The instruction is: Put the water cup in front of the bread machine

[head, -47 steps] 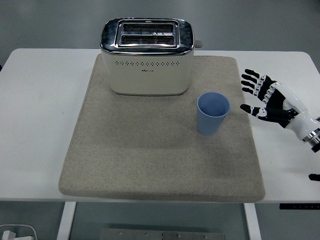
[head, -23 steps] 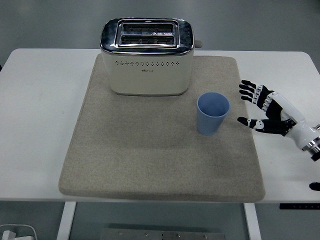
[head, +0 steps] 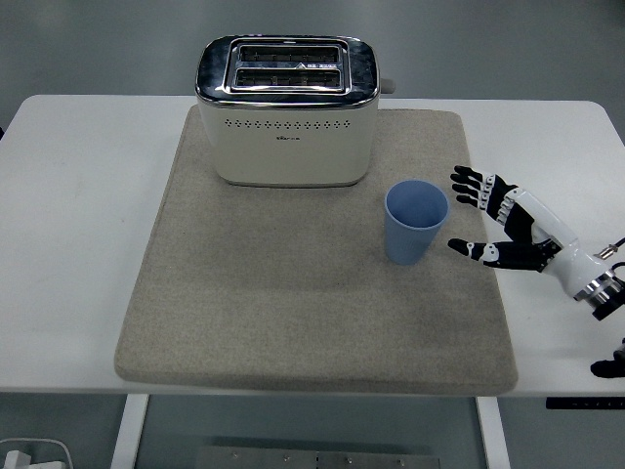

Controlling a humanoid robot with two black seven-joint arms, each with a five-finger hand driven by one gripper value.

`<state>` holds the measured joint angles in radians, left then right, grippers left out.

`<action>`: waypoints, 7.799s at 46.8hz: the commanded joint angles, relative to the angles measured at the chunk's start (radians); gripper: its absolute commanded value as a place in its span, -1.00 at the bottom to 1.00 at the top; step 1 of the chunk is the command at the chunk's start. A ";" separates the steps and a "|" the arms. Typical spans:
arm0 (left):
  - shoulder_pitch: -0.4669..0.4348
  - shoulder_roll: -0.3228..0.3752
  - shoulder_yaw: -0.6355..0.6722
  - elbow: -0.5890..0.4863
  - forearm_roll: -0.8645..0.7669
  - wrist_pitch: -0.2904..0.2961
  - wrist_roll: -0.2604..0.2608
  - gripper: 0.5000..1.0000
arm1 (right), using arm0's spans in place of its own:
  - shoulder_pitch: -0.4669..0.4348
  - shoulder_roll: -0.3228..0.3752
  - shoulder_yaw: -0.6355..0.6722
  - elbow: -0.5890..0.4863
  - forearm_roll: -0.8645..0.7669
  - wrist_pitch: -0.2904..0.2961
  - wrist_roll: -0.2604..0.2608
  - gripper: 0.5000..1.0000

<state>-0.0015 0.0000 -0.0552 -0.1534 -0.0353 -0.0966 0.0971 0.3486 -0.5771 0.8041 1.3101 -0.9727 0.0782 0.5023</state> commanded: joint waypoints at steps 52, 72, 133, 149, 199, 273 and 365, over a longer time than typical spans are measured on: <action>0.000 0.000 0.000 0.000 0.000 0.000 0.000 1.00 | 0.090 0.072 -0.100 -0.051 -0.004 -0.012 -0.025 0.71; 0.000 0.000 0.000 0.000 0.000 0.000 0.000 1.00 | 0.101 0.095 -0.112 -0.074 -0.004 -0.014 -0.025 0.71; 0.000 0.000 0.000 0.000 0.000 0.000 0.000 1.00 | 0.136 0.169 -0.111 -0.109 0.014 -0.015 -0.039 -0.40; 0.000 0.000 0.000 0.000 0.000 0.000 0.000 1.00 | 0.139 0.198 -0.108 -0.094 0.015 -0.018 -0.039 -0.40; 0.000 0.000 0.000 0.000 0.000 0.000 0.000 1.00 | 0.319 0.493 -0.244 -0.184 -0.001 -0.074 -0.047 -0.30; 0.000 0.000 0.000 0.000 0.000 0.000 0.000 1.00 | 0.374 0.577 -0.315 -0.354 -0.001 -0.140 -0.044 0.02; 0.000 0.000 0.000 0.000 0.000 0.000 0.000 1.00 | 0.386 0.577 -0.289 -0.319 0.020 -0.144 -0.038 0.70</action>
<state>-0.0015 0.0000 -0.0552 -0.1534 -0.0353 -0.0966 0.0978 0.7364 0.0000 0.5150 0.9854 -0.9526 -0.0645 0.4631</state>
